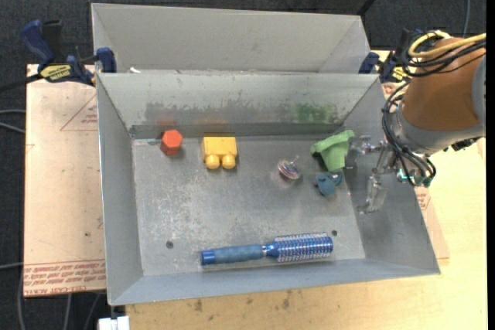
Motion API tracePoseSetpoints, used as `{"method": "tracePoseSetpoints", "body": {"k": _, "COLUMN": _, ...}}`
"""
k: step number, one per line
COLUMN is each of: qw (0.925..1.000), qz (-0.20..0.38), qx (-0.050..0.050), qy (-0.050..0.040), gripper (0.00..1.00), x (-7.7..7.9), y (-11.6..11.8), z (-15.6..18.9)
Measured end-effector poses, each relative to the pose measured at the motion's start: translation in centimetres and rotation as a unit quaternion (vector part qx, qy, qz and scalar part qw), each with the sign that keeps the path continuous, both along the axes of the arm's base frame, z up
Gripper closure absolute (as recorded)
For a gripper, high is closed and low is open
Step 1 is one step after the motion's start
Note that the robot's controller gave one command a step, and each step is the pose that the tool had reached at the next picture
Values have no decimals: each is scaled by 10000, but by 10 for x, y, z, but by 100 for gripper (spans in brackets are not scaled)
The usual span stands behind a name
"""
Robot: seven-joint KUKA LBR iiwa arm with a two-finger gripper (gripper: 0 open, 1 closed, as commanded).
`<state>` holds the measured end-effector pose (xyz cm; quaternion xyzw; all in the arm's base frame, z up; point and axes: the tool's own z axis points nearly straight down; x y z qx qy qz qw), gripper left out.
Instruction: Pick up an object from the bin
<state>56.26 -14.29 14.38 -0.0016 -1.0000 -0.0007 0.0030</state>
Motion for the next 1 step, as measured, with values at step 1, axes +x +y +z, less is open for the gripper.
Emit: {"method": "tracePoseSetpoints", "body": {"k": 1, "qw": 9837, "qz": 1795, "qx": 17, "qy": -35, "gripper": 0, "x": 44, "y": 12, "z": -74}}
